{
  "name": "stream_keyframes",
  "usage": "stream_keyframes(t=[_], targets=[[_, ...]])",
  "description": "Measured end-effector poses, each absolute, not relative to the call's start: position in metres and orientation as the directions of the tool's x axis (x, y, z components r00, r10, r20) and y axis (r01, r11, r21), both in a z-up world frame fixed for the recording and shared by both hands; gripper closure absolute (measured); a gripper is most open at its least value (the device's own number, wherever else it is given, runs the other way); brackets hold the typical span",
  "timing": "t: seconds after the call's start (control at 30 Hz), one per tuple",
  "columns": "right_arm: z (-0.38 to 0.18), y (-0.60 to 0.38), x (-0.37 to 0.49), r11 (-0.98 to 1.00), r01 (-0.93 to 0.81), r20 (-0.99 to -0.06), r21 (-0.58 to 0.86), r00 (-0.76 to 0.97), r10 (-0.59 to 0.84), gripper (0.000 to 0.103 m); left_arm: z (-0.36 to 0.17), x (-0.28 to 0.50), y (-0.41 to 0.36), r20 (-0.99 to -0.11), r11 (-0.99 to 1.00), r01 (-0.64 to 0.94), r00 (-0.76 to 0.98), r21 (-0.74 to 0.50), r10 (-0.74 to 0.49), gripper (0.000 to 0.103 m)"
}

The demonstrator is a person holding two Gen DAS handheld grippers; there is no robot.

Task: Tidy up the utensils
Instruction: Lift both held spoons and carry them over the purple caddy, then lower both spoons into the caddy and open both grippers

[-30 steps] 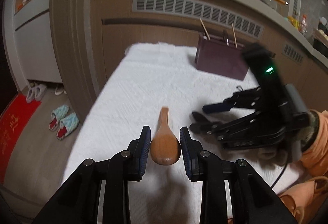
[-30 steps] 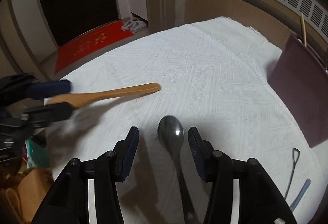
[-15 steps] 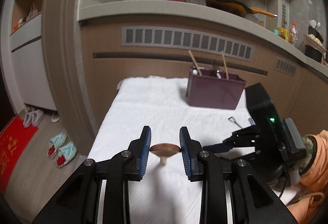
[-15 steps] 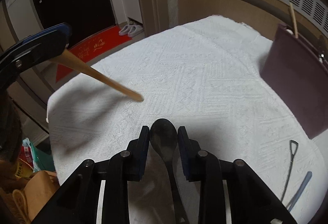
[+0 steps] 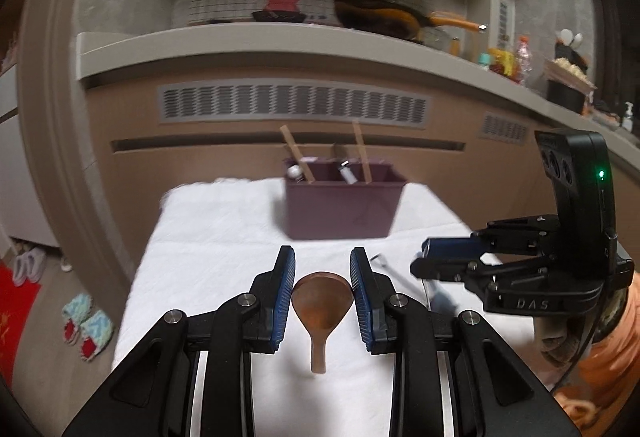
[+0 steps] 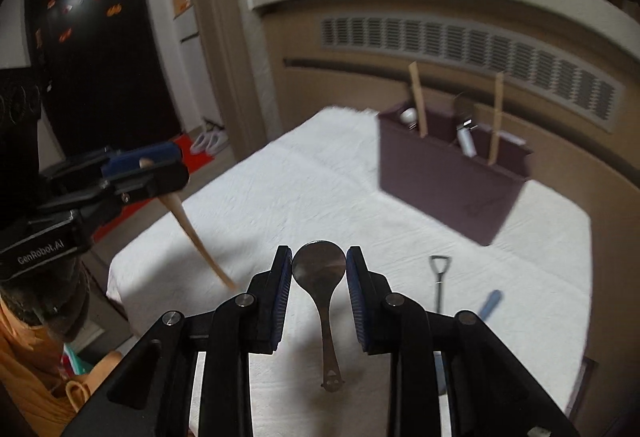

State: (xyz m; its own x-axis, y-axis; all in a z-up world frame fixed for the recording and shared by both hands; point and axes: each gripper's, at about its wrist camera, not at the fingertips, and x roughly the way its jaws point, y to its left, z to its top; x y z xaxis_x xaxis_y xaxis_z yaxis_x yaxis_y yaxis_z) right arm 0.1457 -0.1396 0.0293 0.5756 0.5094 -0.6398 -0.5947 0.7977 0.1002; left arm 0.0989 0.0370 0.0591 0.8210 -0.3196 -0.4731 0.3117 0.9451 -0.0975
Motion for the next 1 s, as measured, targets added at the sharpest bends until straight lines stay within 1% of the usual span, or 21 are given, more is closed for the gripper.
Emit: stream_keyframes(t=[0.07,0.2,0.33,0.43,0.53,0.6,0.7,0.87,1.0], targets=[[0.045,-0.152,0.144,0.822,-0.563,-0.609,0.092,0.621,0.493,0.077,0.073,0.102,0.026,-0.454,0.939,0.333,0.826,-0.087,-0.335,0.074],[0.087,-0.171,0.149,0.857,-0.512,-0.536,0.065,0.707,0.463,0.077,0.115,0.117,0.005,-0.395,0.932,0.361,0.853,-0.025,-0.342,0.074],[0.144,-0.183,0.167,0.894,-0.447,-0.429,0.032,0.802,0.416,0.077,0.171,0.153,-0.011,-0.335,0.922,0.386,0.868,-0.011,-0.367,0.074],[0.181,-0.193,0.186,0.917,-0.397,-0.351,0.037,0.854,0.384,0.077,0.201,0.182,-0.019,-0.295,0.914,0.406,0.871,-0.017,-0.392,0.074],[0.202,-0.206,0.206,0.93,-0.364,-0.285,0.06,0.886,0.365,0.077,0.213,0.216,-0.024,-0.269,0.913,0.408,0.878,-0.014,-0.397,0.074],[0.204,-0.209,0.221,0.933,-0.353,-0.254,0.069,0.898,0.359,0.077,0.212,0.241,-0.028,-0.278,0.913,0.407,0.876,-0.015,-0.395,0.074],[0.193,-0.214,0.254,0.937,-0.339,-0.263,0.091,0.899,0.35,0.077,0.201,0.282,-0.033,-0.333,0.912,0.409,0.855,-0.039,-0.397,0.074],[0.15,-0.22,0.306,0.94,-0.312,-0.321,0.14,0.883,0.341,0.077,0.158,0.336,-0.038,-0.432,0.917,0.392,0.815,-0.078,-0.386,0.074],[0.092,-0.212,0.341,0.943,-0.299,-0.446,0.144,0.832,0.331,0.077,0.111,0.369,-0.04,-0.527,0.916,0.374,0.755,-0.144,-0.391,0.074]])
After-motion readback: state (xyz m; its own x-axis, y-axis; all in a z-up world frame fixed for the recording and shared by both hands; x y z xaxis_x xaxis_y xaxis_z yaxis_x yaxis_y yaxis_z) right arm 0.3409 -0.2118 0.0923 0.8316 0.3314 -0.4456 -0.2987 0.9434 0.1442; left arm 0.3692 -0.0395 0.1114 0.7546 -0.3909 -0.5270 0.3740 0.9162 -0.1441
